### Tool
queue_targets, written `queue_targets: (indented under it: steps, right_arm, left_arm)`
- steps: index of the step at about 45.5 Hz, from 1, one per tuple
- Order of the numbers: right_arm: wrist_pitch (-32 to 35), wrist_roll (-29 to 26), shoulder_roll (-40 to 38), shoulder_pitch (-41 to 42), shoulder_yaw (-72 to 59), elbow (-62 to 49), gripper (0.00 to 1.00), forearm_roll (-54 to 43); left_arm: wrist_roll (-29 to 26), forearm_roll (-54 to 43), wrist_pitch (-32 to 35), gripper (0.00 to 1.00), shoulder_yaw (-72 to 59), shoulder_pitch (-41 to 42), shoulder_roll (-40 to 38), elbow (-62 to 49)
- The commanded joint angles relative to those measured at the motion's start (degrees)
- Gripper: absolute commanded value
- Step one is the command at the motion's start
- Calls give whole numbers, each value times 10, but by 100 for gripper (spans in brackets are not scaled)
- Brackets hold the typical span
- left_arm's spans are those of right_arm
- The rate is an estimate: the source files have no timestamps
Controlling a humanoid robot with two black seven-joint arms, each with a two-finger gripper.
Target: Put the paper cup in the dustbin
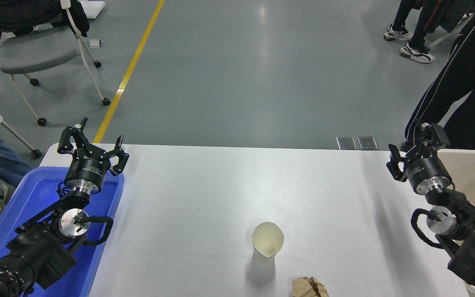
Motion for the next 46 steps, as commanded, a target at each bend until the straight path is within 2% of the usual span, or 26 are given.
queue_targets:
  steps: [1,30,35,40,46]
  right_arm:
    - [0,0,1,0,0,1,99,0]
    - [3,-2,0,2,5,3,99,1]
    - [4,-18,-1,4,-1,9,99,2]
    - [0,-64,-8,3,11,39,99,3]
    - [-2,-71,-24,2,10,72,99,3]
  left_arm:
    - [1,0,0,100,-1,0,0,0]
    - [0,0,1,100,0,1,1,0]
    - [0,0,1,100,0,0,0,0]
    - [0,0,1,100,0,0,0,0]
    - [0,0,1,100,0,0,0,0]
